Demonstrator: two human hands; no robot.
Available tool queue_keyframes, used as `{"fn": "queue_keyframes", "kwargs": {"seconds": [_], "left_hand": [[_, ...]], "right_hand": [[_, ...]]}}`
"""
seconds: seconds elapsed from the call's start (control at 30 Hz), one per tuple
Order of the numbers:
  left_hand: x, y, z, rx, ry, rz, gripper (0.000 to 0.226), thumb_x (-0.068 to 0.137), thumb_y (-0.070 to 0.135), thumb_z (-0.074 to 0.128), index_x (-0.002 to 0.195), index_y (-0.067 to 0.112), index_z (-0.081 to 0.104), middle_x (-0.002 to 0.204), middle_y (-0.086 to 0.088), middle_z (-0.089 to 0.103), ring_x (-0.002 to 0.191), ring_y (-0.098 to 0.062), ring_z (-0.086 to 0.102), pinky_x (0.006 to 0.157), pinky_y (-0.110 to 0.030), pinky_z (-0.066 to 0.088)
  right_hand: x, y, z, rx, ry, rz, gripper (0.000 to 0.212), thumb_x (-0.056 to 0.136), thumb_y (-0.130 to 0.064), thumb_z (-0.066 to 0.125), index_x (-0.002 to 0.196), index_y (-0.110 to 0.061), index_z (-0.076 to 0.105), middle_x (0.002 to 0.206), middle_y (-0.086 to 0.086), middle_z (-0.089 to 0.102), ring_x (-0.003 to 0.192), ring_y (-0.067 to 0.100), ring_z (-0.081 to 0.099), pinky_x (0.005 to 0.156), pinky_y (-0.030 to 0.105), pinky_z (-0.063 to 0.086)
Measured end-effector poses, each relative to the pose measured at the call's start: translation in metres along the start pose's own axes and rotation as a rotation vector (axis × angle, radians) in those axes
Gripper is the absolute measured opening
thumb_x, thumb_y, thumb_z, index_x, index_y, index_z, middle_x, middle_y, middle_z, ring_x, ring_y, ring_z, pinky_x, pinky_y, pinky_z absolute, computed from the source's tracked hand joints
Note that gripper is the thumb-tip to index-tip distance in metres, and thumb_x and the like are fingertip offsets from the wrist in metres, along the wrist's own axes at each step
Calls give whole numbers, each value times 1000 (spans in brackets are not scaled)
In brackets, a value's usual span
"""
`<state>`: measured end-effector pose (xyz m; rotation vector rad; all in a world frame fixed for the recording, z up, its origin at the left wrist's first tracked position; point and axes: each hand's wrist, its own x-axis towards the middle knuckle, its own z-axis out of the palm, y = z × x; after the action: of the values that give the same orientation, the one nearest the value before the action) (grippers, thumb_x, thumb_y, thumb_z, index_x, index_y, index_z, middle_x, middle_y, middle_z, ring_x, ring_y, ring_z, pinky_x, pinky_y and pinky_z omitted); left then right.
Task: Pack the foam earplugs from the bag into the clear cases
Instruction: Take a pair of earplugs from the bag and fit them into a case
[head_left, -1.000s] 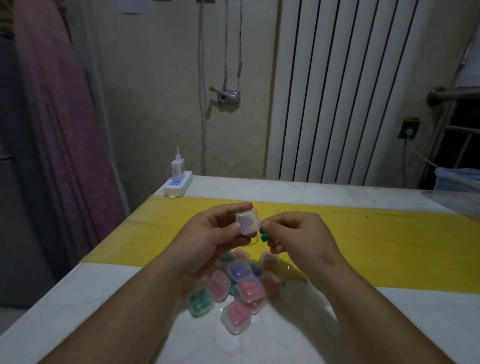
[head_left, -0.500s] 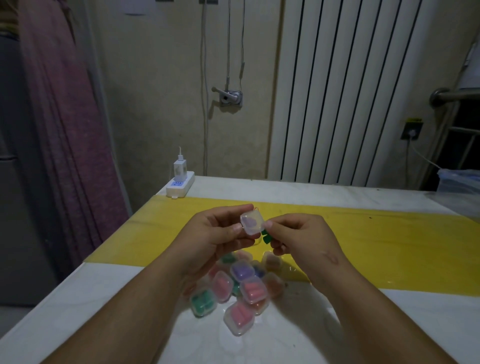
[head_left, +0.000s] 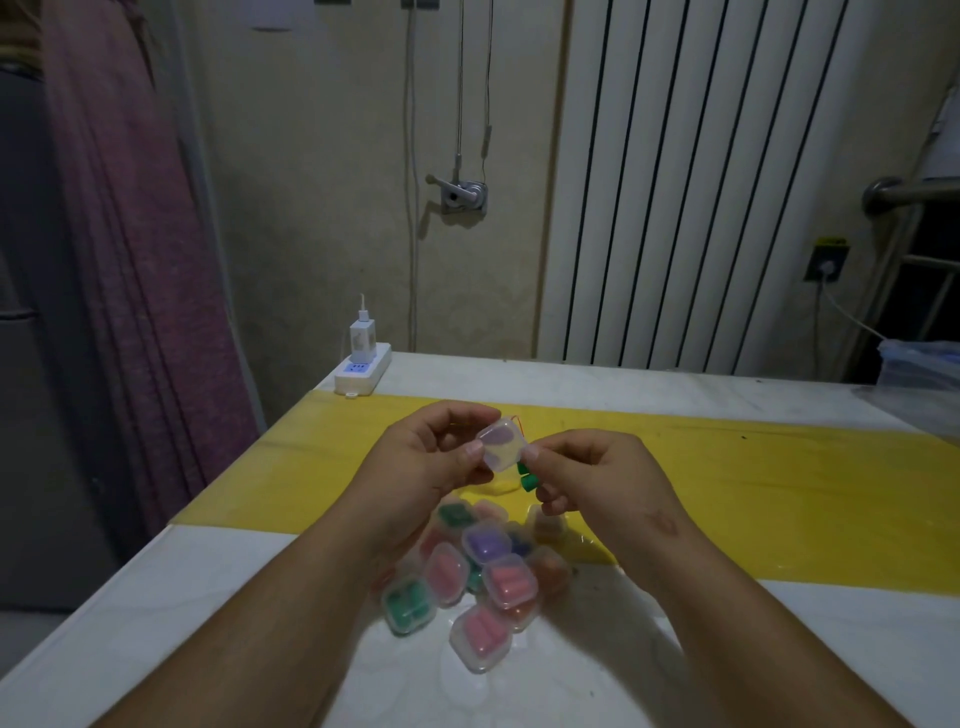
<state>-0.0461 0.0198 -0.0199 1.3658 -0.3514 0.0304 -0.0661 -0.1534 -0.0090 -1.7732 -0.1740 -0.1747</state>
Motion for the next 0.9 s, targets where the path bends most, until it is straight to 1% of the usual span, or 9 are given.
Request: {"fn": "queue_keyframes", "kwargs": {"seconds": [0.1,0.2,0.33,0.43,0.5,0.6,0.7,0.8,0.9], "left_hand": [[-2,0,1,-2,-28,-17,26,89,-12,51,107,2,64,97,-16,70,88,-27,66,81,-36,58],[-2,0,2,8,-24,-15,26,88,-14,52,104,2,64,99,-11,71,92,-28,68,86,-41,56],[0,0,1,-20,-3,-7,25,80,7,66,106,7,67,104,-13,70,87,-26,69,81,-39,58],[-1,-1,2,-7,4,7,24,74,14,73,97,9,70,94,-11,71,84,-27,69,85,-43,58],[-1,-1,3,39,30,39,18,76,8,77,92,11,71,95,-9,72,89,-25,69,87,-41,57],[-1,-1,3,119,92,84,24,78,-6,72,91,14,70,99,-3,74,88,-16,67,81,-28,57],[-3,1,6,130,92,98,25,77,-11,70,93,9,68,97,-1,74,83,-10,68,74,-20,56],[-3,0,8,165,81,108,25,76,-9,72,96,5,67,96,-4,74,88,-14,71,76,-22,57],[-3,-1,7,301,100,116,23,76,-2,76,95,10,69,92,-1,74,90,-17,70,77,-27,58]], "right_hand": [[-5,-4,3,-75,-10,-28,10,74,-31,80,74,-21,77,66,-5,70,56,5,58,54,26,49],[-4,-3,4,-158,44,-78,11,73,-34,81,72,-24,77,67,-8,71,53,3,55,57,26,47],[0,3,4,-436,127,-213,15,74,-42,79,82,-30,76,80,-9,67,68,-1,57,59,11,39],[0,4,6,-502,137,-280,12,76,-37,78,86,-31,76,82,-12,64,75,-6,57,62,6,40],[1,5,5,-437,136,-231,9,76,-27,76,85,-30,76,84,-11,68,73,-4,60,66,7,44],[3,2,5,-63,83,40,12,78,-18,65,75,-14,77,74,6,72,63,13,60,66,33,53],[1,2,7,115,-9,192,21,86,-21,68,78,-3,75,60,3,63,57,16,55,59,30,48],[-1,4,9,155,-35,165,23,87,-21,69,80,0,75,56,-2,60,57,14,53,57,27,46],[-1,5,9,148,-9,147,18,85,-19,70,79,-3,76,54,-1,57,53,15,48,54,27,42]]}}
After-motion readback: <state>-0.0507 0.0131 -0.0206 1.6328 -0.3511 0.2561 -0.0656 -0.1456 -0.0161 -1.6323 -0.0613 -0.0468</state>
